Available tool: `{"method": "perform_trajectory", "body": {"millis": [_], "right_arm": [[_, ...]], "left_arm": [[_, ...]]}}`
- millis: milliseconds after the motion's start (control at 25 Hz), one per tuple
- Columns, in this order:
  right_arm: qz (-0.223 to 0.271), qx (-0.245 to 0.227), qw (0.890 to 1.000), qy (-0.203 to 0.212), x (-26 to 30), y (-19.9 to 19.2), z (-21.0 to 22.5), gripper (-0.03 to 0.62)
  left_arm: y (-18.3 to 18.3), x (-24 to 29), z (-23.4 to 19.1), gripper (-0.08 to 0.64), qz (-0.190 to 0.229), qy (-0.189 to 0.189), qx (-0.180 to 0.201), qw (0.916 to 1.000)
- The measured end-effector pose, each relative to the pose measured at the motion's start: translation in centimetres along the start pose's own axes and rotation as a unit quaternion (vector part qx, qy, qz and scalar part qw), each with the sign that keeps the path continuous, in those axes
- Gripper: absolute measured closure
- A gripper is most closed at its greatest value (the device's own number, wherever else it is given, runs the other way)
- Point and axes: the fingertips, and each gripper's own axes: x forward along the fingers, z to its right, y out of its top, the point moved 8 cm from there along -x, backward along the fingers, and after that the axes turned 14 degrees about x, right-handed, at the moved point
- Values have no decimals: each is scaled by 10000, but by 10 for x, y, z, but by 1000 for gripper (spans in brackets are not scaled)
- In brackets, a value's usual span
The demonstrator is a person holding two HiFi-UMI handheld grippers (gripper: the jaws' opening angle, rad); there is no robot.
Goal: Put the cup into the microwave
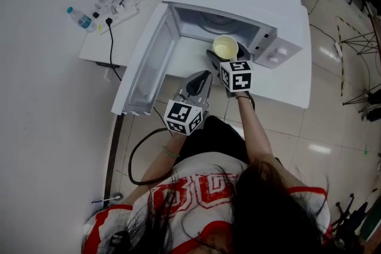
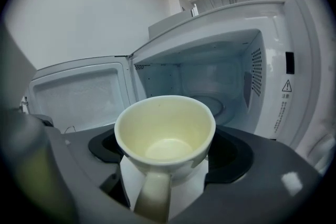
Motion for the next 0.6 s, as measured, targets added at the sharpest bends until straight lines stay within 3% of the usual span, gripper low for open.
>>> {"method": "perform_trajectory", "body": {"millis": [600], "right_arm": [[517,-156,9984,-153,48,41,15,140]], "left_arm": [[-17,15,-15,554,-17,28,49,10000]]}}
